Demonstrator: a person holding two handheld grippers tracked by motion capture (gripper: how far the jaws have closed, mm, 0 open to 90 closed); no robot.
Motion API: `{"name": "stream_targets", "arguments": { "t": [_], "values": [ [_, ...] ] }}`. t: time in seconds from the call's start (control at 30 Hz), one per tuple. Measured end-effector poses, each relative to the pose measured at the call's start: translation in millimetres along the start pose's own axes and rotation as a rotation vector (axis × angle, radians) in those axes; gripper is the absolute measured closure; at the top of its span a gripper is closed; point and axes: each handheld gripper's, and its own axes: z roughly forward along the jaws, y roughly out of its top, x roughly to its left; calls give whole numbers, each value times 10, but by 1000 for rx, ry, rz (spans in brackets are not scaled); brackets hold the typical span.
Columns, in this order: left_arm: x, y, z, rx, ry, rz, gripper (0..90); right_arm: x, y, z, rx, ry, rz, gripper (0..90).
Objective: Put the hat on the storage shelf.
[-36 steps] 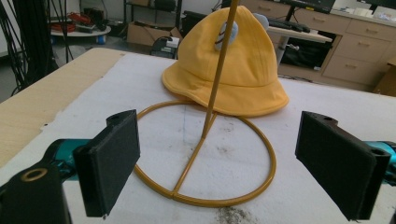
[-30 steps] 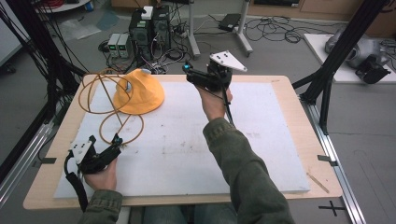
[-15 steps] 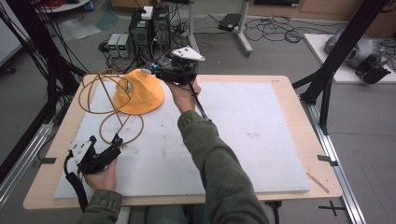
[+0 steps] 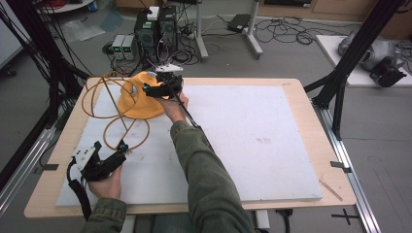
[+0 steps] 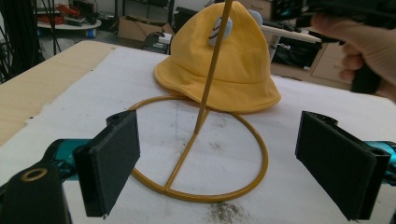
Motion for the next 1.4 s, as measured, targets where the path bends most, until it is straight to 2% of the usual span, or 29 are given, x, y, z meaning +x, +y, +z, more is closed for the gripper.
{"name": "stream_targets", "arguments": {
  "t": [0.03,0.1,0.23,0.27,0.33,0.37,0.4,0.43,0.47,0.5,0.53,0.57,0.6,0.63,0.67,0.8,1.03,1.1,1.17,1.2,1.23,1.3,1.33,1.37,1.4],
  "values": [
    [2,-3,1,4,-1,4,142,26,-29,61,13,4,-13,107],
    [-2,-11,7,7,-3,1,142,71,-95,189,23,13,-6,107],
    [1,-13,9,8,-5,-2,143,100,-152,311,36,12,-6,110],
    [8,-17,11,7,-4,-5,142,108,-189,364,45,8,3,162],
    [14,-20,13,12,-4,-6,142,112,-200,377,47,18,6,195],
    [17,-24,18,11,-2,-11,143,139,-221,406,56,41,-17,342],
    [20,-26,20,12,-2,-11,143,139,-221,406,56,41,-17,342],
    [23,-31,25,13,-1,-11,142,181,-228,419,56,45,-47,467],
    [22,-33,24,16,-3,-10,142,191,-230,425,51,50,-55,522],
    [22,-33,24,16,-3,-10,143,191,-230,425,51,50,-55,522],
    [17,-33,26,16,-4,-9,143,217,-239,442,51,65,-45,691],
    [15,-33,26,15,-4,-8,143,217,-239,442,51,65,-45,691],
    [11,-32,25,17,-8,-6,143,220,-243,447,56,67,-42,743],
    [7,-34,25,18,-9,-6,143,208,-250,452,64,74,-18,847],
    [7,-34,25,18,-9,-6,143,200,-249,454,64,71,-14,873],
    [10,-35,29,18,-9,-8,143,151,-233,436,59,72,19,891],
    [6,-31,28,14,-10,-5,142,88,-192,379,49,41,49,894],
    [4,-30,30,14,-13,-5,142,80,-178,358,40,47,53,894],
    [0,-29,30,14,-13,-5,143,66,-133,299,10,48,50,895],
    [-2,-28,31,12,-13,-6,143,60,-77,227,-28,37,37,894],
    [-5,-26,29,11,-14,-4,143,60,-77,227,-28,37,37,894],
    [-10,-23,28,10,-15,-3,142,55,-9,144,-71,27,28,895],
    [-13,-21,26,9,-15,-3,143,47,62,48,-120,14,18,895],
    [-15,-20,25,8,-16,-3,143,47,62,48,-120,14,18,895],
    [-21,-16,20,7,-18,-1,142,36,135,-51,-170,-1,15,895]
  ]
}}
